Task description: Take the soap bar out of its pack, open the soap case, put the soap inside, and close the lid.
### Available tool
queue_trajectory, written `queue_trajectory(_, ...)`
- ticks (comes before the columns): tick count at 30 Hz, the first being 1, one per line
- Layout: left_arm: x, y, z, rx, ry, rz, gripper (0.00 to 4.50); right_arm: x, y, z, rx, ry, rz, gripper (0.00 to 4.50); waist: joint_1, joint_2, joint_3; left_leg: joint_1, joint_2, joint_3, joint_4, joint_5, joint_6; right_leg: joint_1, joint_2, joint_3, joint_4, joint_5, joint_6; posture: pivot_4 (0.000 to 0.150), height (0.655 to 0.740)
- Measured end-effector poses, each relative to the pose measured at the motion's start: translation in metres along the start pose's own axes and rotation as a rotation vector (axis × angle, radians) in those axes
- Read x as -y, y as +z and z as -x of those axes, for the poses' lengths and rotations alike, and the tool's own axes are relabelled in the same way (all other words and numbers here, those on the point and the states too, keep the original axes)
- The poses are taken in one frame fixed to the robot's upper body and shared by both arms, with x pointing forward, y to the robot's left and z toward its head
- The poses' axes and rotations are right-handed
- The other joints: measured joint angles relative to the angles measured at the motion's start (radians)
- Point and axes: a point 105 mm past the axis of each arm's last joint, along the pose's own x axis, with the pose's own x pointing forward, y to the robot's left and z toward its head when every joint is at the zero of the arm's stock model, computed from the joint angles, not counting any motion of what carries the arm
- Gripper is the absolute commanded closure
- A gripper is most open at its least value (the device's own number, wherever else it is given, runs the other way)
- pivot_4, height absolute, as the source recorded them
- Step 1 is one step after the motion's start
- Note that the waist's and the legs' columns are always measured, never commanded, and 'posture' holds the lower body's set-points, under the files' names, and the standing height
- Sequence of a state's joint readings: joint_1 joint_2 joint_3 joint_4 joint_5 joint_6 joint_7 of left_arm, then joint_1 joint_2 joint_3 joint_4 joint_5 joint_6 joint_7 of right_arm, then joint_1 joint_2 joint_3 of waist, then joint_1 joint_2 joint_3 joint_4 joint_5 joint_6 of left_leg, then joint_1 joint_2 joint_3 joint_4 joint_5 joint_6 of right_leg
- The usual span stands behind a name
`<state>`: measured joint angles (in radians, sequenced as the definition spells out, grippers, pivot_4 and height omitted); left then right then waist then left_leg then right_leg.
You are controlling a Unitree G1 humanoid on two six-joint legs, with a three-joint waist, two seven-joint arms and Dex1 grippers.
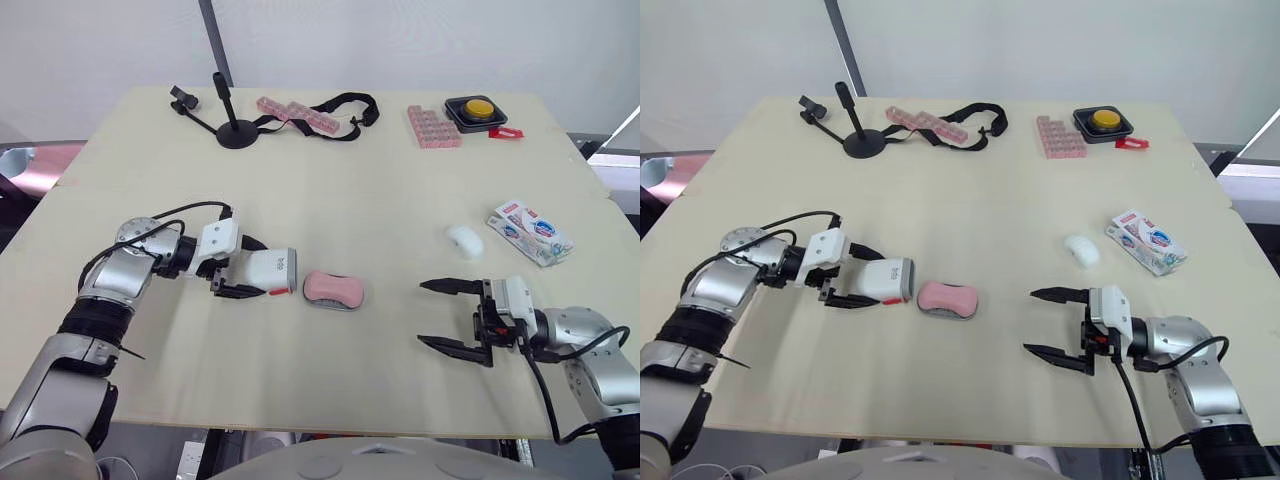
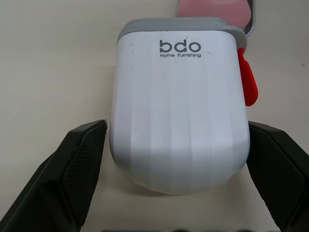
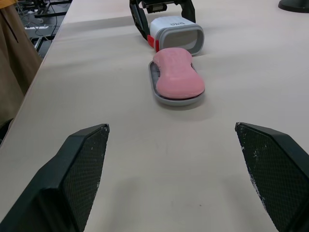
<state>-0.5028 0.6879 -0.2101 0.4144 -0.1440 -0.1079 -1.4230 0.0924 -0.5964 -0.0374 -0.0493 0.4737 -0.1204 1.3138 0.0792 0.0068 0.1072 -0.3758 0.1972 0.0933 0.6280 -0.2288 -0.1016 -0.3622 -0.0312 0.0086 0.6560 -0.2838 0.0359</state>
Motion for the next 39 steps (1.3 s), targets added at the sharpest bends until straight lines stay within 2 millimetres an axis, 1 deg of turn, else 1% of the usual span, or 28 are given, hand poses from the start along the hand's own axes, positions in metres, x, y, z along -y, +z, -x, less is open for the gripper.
queue_trajectory(13,0.000,-0.004,-0.004,-0.007,0.003,-0.040,0.00,0.001,0.001,-0.004,-0.003,-0.004,0.000,0.04,0.000,0.000,0.000,0.000,0.000,0.000,0.000,0.000,0.000,0.000,0.000,0.000,0.000,0.000,0.000,0.150,0.7400)
queue_trajectory(17,0.000,-0.003,-0.004,-0.007,0.010,-0.046,0.00,0.001,0.006,-0.006,0.037,-0.008,-0.008,0.04,0.000,0.000,0.000,0.000,0.000,0.000,0.000,0.000,0.000,0.000,0.000,0.000,0.000,0.000,0.000,0.150,0.7400)
queue_trajectory(21,-0.001,-0.003,-0.004,-0.006,0.016,-0.047,0.00,-0.001,0.016,-0.010,0.100,0.000,0.004,0.04,0.000,0.000,0.000,0.000,0.000,0.000,0.000,0.000,0.000,0.000,0.000,0.000,0.000,0.000,0.000,0.150,0.7400)
queue_trajectory(26,-0.001,-0.003,-0.005,-0.004,0.020,-0.046,0.00,-0.004,0.024,-0.014,0.138,0.017,0.018,0.04,0.000,0.000,0.000,0.000,0.000,0.000,0.000,0.000,0.000,0.000,0.000,0.000,0.000,0.000,0.000,0.150,0.7400)
queue_trajectory(32,-0.001,-0.003,-0.007,0.003,0.022,-0.045,0.00,-0.007,0.021,-0.012,0.126,0.025,0.020,0.04,0.000,0.000,0.000,0.000,0.000,0.000,0.000,0.000,0.000,0.000,0.000,0.000,-0.001,0.000,0.000,0.150,0.7400)
queue_trajectory(35,-0.003,-0.003,-0.008,0.007,0.028,-0.042,0.84,-0.007,0.018,-0.011,0.111,0.027,0.016,0.00,0.000,0.000,0.000,0.000,0.000,0.000,0.000,0.000,0.000,0.000,0.000,0.000,-0.001,0.000,0.000,0.150,0.7400)
queue_trajectory(36,-0.004,-0.003,-0.008,0.008,0.031,-0.043,1.06,-0.008,0.018,-0.011,0.110,0.028,0.016,0.00,0.000,0.000,0.000,0.000,0.000,0.000,0.000,0.000,0.000,0.000,0.000,0.000,-0.001,0.000,0.000,0.150,0.7400)
queue_trajectory(39,-0.006,-0.002,-0.009,0.015,0.042,-0.047,1.06,-0.008,0.017,-0.010,0.109,0.029,0.016,0.00,0.000,0.000,0.000,0.000,0.000,0.000,0.000,0.000,0.000,0.000,0.000,-0.001,-0.001,0.000,0.000,0.150,0.7400)
